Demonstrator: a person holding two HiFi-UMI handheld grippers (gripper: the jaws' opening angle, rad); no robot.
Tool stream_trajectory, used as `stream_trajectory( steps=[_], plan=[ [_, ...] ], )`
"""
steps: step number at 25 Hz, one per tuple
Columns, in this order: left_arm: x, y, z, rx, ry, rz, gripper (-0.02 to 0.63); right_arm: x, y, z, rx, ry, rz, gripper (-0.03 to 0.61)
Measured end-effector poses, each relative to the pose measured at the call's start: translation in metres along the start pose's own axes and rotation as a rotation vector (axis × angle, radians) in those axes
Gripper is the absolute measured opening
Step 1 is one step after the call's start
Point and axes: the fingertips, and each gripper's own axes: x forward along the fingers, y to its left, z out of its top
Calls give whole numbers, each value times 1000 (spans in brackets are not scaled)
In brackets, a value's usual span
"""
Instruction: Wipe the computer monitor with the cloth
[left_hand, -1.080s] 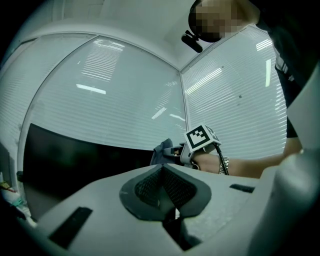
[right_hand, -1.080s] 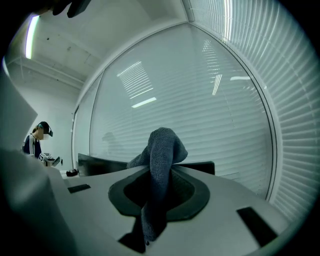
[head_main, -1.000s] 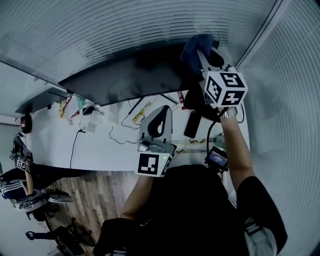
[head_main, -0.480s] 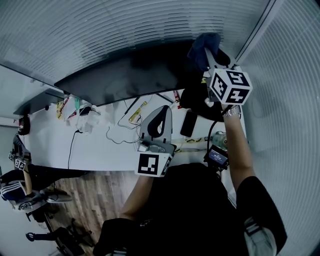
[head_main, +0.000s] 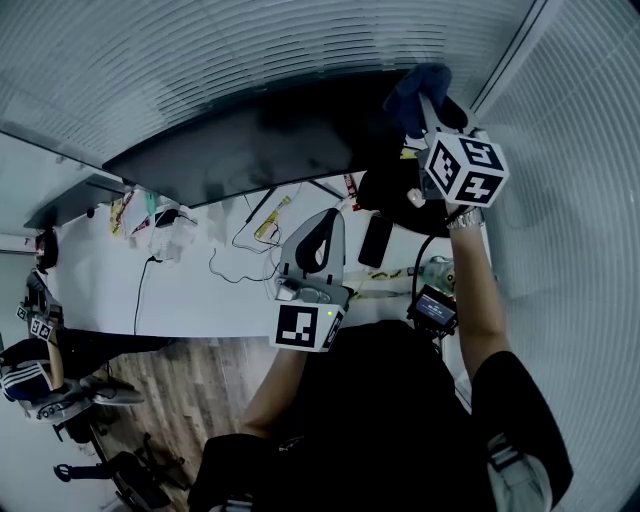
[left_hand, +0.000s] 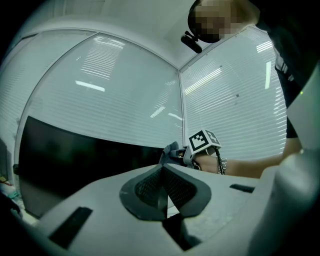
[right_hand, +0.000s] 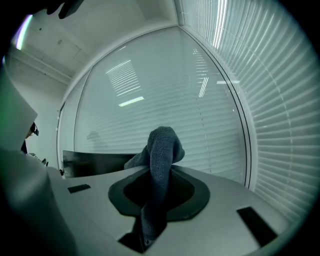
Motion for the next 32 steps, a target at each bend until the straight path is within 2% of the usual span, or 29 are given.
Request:
stream_trajectory(
  steps=[5,12,20,32],
  plan=[
    [-3,5,-4,6,5,-5,6,-1,-6,-14,17,13,-27,66],
    [2,18,-1,-53,6,11,6,2,-6,-34,5,63,-54,66],
    [0,21,-10,-49,15,-11,6,7,-12,-80,22,152,-75,66],
    [-7,38,-34,-77,51,21,6,10,-17,-134,49,242,-125,66]
  ],
)
